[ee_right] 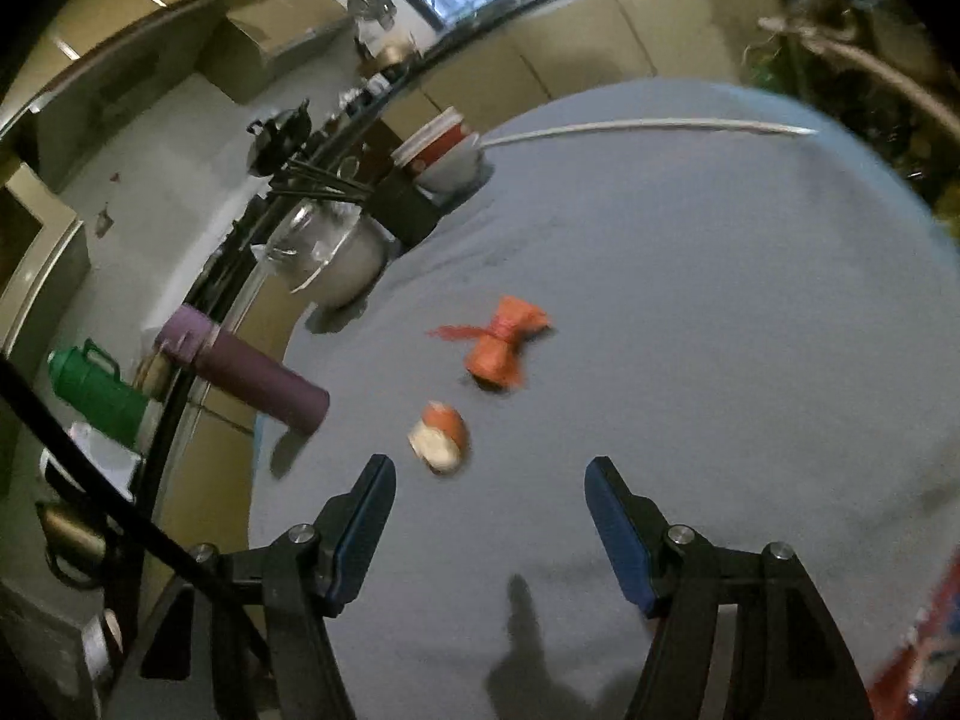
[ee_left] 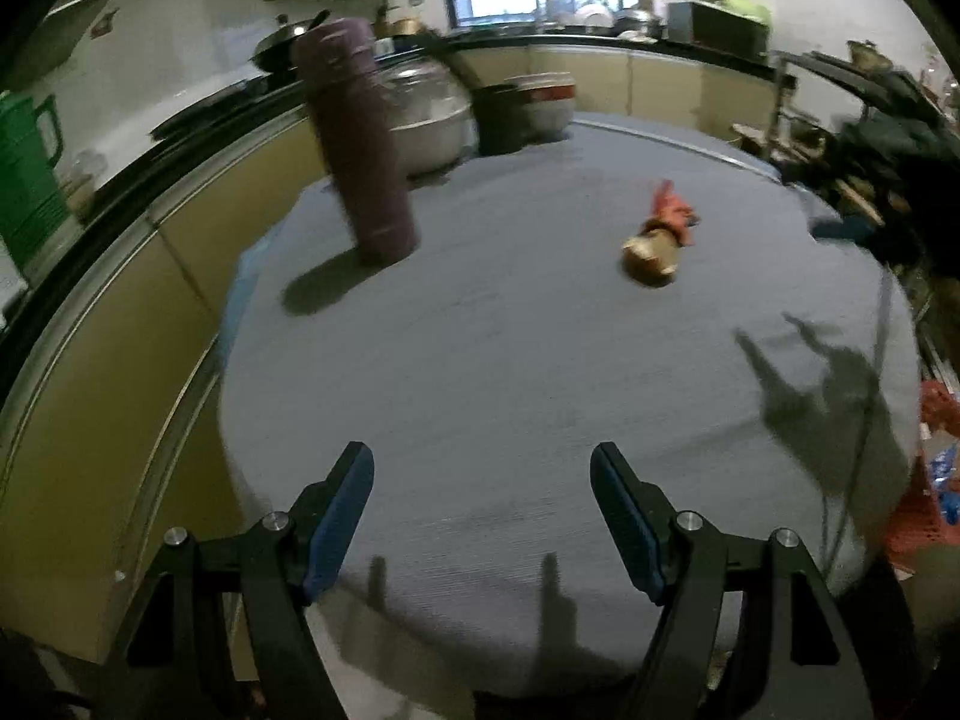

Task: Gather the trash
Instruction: 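Grasp the orange plastic bag with the right gripper while the left grasps the orange peel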

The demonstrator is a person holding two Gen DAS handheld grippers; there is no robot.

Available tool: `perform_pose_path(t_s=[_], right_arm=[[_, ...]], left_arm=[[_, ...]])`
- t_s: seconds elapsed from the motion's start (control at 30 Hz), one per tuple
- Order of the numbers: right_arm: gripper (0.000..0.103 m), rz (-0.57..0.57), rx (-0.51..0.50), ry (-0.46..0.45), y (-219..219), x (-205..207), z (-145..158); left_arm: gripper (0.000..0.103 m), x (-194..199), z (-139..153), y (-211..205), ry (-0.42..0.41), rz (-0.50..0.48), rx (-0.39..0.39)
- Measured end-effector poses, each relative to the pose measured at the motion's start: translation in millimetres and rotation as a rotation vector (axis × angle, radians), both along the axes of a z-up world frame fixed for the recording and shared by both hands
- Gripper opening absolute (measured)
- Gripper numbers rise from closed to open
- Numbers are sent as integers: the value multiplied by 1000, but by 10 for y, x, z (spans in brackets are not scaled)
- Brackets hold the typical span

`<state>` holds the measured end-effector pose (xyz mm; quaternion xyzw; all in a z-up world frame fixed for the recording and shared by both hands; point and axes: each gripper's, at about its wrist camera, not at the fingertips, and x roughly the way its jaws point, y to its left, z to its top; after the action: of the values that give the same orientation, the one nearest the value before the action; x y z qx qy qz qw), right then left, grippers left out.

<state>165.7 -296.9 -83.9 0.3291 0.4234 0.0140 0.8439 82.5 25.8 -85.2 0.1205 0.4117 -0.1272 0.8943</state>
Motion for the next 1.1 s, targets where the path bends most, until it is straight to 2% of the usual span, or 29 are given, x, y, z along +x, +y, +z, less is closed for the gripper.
perform_pose_path(t_s=[0.07,0.17,0.23,0.3,0.37,0.5,0.57,0.67,0.8,0.87,0.97,1.1], right_arm=[[69,-21,19,34,39,360,-83],[68,-71,11,157,78,897,-293],[67,-110,10,215,60,1118,-420],[57,-131,-10,256,73,1282,-516],[54,-125,-98,353,133,1419,-643],[31,-93,-172,318,152,1401,-582],[31,-80,-212,296,100,1278,-531],[31,-59,-201,250,-45,944,-454],[31,-20,-186,182,-172,359,-369],[31,-12,-165,147,-225,44,-323],[31,-8,-153,99,-278,-434,-285],[31,-6,-143,53,-334,-1008,-271]], left_arm=[[75,45,-23,124,8,27,-2],[75,82,-11,276,17,57,-22],[75,125,-5,351,20,68,-31],[75,154,23,387,16,79,-26],[75,236,68,411,12,81,-35],[75,402,166,318,18,42,-72],[75,534,195,180,24,13,-92],[75,741,173,-101,72,-45,-115],[75,1074,71,-611,176,-88,-164],[75,1256,-12,-874,248,-59,-185],[75,1466,-97,-1226,288,-31,-227],[75,1638,-265,-1574,353,-8,-237]])
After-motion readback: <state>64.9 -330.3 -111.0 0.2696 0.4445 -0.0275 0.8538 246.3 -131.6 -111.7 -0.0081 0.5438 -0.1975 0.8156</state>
